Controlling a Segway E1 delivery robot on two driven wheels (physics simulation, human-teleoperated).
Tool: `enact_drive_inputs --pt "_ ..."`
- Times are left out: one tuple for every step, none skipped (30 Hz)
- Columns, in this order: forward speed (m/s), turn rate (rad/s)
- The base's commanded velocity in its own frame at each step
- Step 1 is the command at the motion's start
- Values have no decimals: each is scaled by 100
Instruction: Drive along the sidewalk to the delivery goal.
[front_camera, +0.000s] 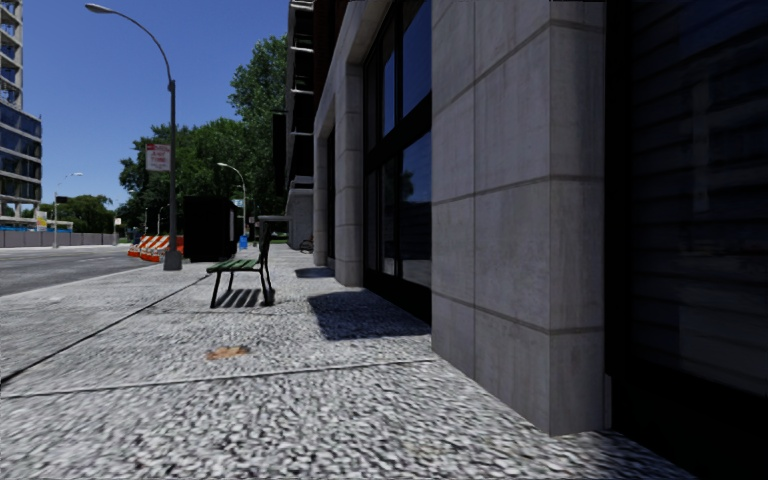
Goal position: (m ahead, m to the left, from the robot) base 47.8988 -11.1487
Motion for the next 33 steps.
enact_drive_inputs --pt "200 0" --pt "200 0" --pt "200 0" --pt "200 0" --pt "200 0" --pt "200 0" --pt "200 0" --pt "200 0" --pt "200 0" --pt "200 0" --pt "200 5" --pt "200 25" --pt "200 25" --pt "200 43" --pt "200 53" --pt "200 57" --pt "200 57" --pt "200 59" --pt "200 59" --pt "200 59" --pt "200 59" --pt "200 59" --pt "200 59" --pt "200 59" --pt "200 59" --pt "200 59" --pt "200 0" --pt "200 0" --pt "199 0" --pt "198 0" --pt "198 0" --pt "198 0" --pt "197 0"
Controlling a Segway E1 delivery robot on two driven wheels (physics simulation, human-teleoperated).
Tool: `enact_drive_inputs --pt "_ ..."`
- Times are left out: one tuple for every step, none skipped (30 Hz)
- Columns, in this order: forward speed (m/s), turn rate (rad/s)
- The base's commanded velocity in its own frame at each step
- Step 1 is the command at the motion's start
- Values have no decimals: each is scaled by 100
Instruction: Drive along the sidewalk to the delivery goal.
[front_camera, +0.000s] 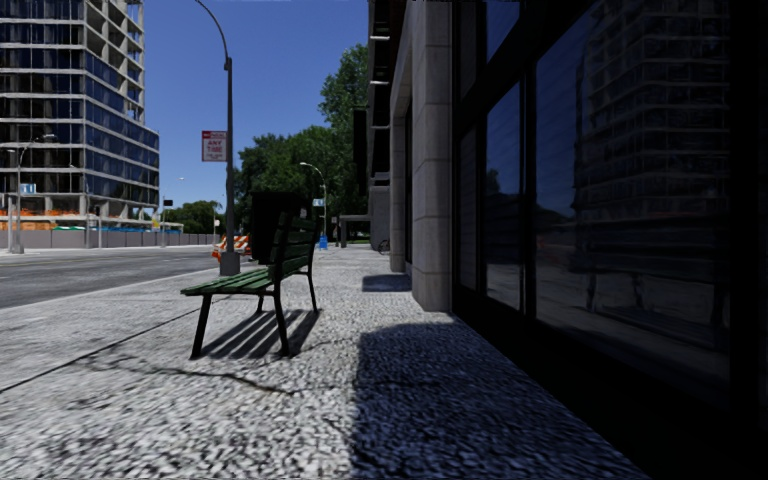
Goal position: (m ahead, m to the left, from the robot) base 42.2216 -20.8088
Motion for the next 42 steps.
enact_drive_inputs --pt "197 0" --pt "197 0" --pt "197 0" --pt "196 0" --pt "195 0" --pt "195 0" --pt "192 0" --pt "184 0" --pt "182 0" --pt "182 0" --pt "181 0" --pt "181 0" --pt "181 0" --pt "181 0" --pt "181 0" --pt "181 0" --pt "181 0" --pt "181 0" --pt "181 0" --pt "181 0" --pt "181 0" --pt "181 0" --pt "181 1" --pt "181 1" --pt "181 3" --pt "181 11" --pt "181 17" --pt "181 17" --pt "181 19" --pt "181 19" --pt "181 19" --pt "181 5" --pt "181 0" --pt "181 0" --pt "181 0" --pt "181 0" --pt "181 0" --pt "181 0" --pt "181 0" --pt "181 0" --pt "181 0" --pt "181 0"
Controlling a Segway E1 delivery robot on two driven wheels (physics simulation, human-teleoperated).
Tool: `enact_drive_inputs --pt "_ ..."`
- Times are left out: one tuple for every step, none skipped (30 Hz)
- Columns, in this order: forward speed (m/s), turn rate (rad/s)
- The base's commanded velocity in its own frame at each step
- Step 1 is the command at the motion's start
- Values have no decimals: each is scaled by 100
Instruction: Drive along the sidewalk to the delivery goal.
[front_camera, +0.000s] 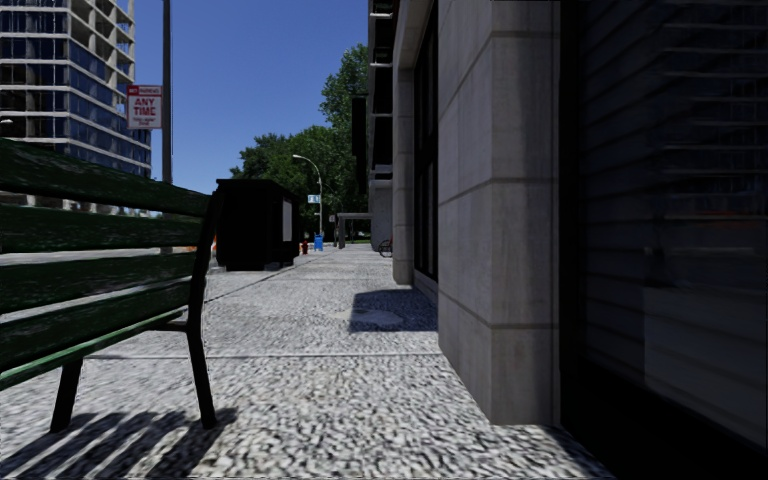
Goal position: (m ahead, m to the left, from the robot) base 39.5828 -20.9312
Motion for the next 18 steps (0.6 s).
enact_drive_inputs --pt "181 8" --pt "181 11" --pt "181 12" --pt "181 12" --pt "181 12" --pt "181 11" --pt "181 10" --pt "181 29" --pt "181 29" --pt "181 48" --pt "186 66" --pt "188 73" --pt "188 73" --pt "188 74" --pt "188 67" --pt "188 62" --pt "188 62" --pt "188 58"
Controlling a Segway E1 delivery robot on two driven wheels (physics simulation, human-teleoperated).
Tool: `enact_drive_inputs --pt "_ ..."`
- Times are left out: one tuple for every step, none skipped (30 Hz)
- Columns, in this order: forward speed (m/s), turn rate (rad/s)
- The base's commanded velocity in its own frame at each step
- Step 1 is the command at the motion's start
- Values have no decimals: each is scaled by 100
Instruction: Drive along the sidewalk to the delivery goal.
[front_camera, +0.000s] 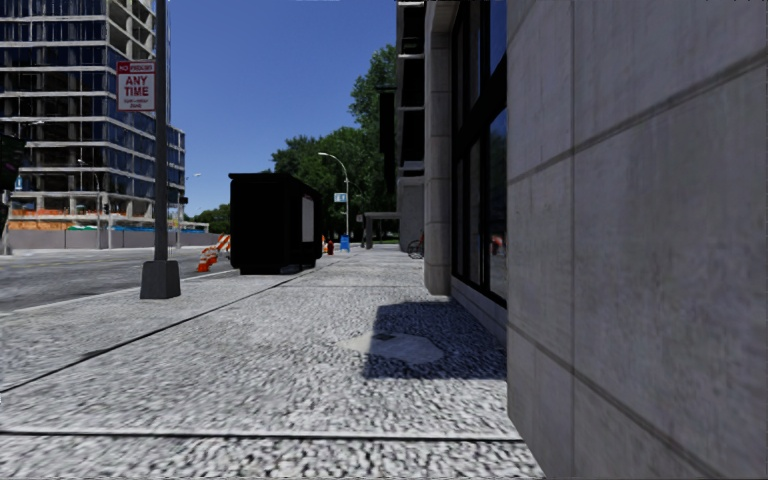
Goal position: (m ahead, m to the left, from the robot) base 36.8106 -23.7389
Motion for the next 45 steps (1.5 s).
enact_drive_inputs --pt "188 41" --pt "187 0" --pt "187 0" --pt "186 0" --pt "186 0" --pt "186 0" --pt "186 0" --pt "190 0" --pt "194 0" --pt "194 0" --pt "200 0" --pt "200 0" --pt "200 0" --pt "200 0" --pt "200 0" --pt "200 0" --pt "200 0" --pt "200 0" --pt "200 0" --pt "200 0" --pt "200 0" --pt "200 0" --pt "200 0" --pt "200 0" --pt "200 0" --pt "200 0" --pt "200 0" --pt "200 0" --pt "200 0" --pt "200 0" --pt "200 0" --pt "200 0" --pt "200 0" --pt "200 0" --pt "200 0" --pt "200 0" --pt "200 0" --pt "200 6" --pt "200 23" --pt "200 36" --pt "200 36" --pt "200 38" --pt "200 39" --pt "200 39" --pt "200 39"
